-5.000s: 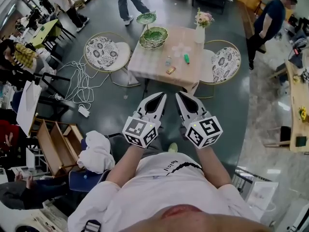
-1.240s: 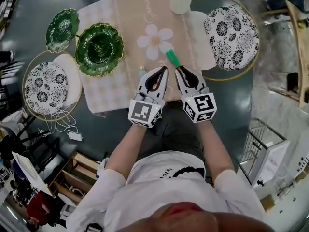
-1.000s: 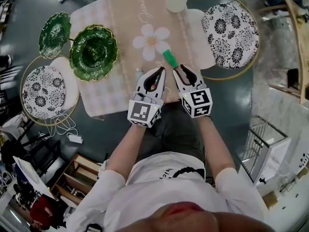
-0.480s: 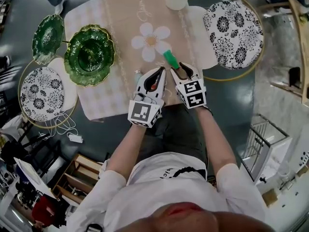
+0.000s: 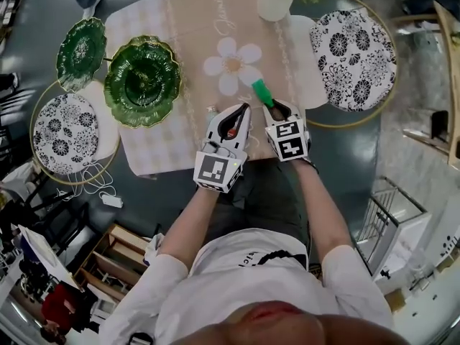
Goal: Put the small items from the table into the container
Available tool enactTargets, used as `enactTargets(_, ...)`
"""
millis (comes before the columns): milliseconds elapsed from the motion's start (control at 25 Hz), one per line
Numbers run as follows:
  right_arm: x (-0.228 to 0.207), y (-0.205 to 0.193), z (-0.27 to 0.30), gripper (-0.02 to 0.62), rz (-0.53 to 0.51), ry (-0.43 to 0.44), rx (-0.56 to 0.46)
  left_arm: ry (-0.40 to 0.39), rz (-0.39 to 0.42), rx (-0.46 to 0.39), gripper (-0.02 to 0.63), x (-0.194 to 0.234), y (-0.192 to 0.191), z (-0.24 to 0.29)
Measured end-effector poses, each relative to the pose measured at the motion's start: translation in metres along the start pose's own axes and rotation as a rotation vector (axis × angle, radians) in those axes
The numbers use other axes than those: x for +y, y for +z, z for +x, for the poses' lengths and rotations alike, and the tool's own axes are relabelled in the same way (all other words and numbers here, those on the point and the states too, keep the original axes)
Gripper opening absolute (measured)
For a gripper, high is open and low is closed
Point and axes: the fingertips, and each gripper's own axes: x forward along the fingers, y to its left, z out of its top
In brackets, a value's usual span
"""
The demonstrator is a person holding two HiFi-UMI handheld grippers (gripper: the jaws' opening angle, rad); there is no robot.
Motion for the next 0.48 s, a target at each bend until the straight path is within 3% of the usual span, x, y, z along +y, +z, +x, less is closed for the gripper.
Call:
enactTargets(240, 0.010, 0.022, -0.032, 0.101, -0.005, 0.017, -0.038, 0.008, 0.001, -0.001, 0.008, -0.011, 0.022, -0.013)
enactTargets(480, 0.039, 0.063, -0.086, 0.101, -0.022, 0.046, -0.089, 0.030, -0.007, -0.022, 0.008, -0.020, 0.071, -0.045)
